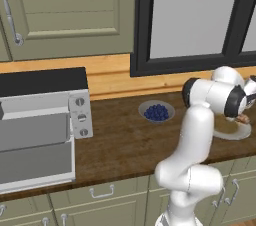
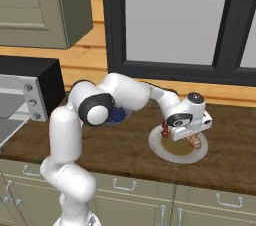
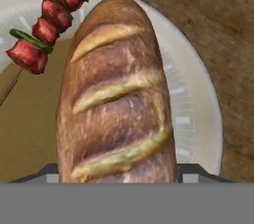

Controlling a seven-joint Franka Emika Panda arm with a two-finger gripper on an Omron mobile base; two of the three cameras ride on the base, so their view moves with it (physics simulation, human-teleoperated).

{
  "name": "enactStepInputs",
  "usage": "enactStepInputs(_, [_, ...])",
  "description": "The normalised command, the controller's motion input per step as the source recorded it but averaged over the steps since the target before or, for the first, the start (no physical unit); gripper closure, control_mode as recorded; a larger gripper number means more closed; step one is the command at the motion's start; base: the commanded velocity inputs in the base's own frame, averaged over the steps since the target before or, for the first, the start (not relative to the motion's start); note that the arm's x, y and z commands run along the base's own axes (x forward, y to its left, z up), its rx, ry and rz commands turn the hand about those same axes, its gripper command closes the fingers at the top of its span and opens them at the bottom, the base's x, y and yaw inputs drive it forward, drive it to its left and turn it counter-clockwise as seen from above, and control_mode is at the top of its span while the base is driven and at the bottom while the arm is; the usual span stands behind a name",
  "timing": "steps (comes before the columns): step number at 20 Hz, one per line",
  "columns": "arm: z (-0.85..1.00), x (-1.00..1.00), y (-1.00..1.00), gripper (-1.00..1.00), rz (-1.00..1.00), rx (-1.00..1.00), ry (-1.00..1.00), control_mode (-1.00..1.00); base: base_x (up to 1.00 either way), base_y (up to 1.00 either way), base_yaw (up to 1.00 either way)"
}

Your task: Pick up the kebab skewer and baguette bread, and place them inside the toaster oven. Close the toaster oven door and start by setting the timer.

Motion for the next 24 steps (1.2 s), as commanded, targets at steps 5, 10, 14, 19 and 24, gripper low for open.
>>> enactStepInputs(5, [0.88, -0.49, 0.69, 1.0, -0.08, -0.01, -0.2, -1.0, 0.0, 0.0, 0.0])
enactStepInputs(10, [0.77, -0.49, 1.0, 1.0, -0.31, 0.0, -0.07, -1.0, 0.0, 0.0, 0.0])
enactStepInputs(14, [0.8, -0.29, 1.0, 1.0, -0.22, -0.07, 0.05, -1.0, 0.0, 0.0, 0.0])
enactStepInputs(19, [0.74, -0.23, 1.0, 1.0, -0.06, -0.01, 0.0, -1.0, 0.0, 0.0, 0.0])
enactStepInputs(24, [0.63, -0.09, 1.0, 1.0, -0.02, 0.0, -0.01, -1.0, 0.0, 0.0, 0.0])
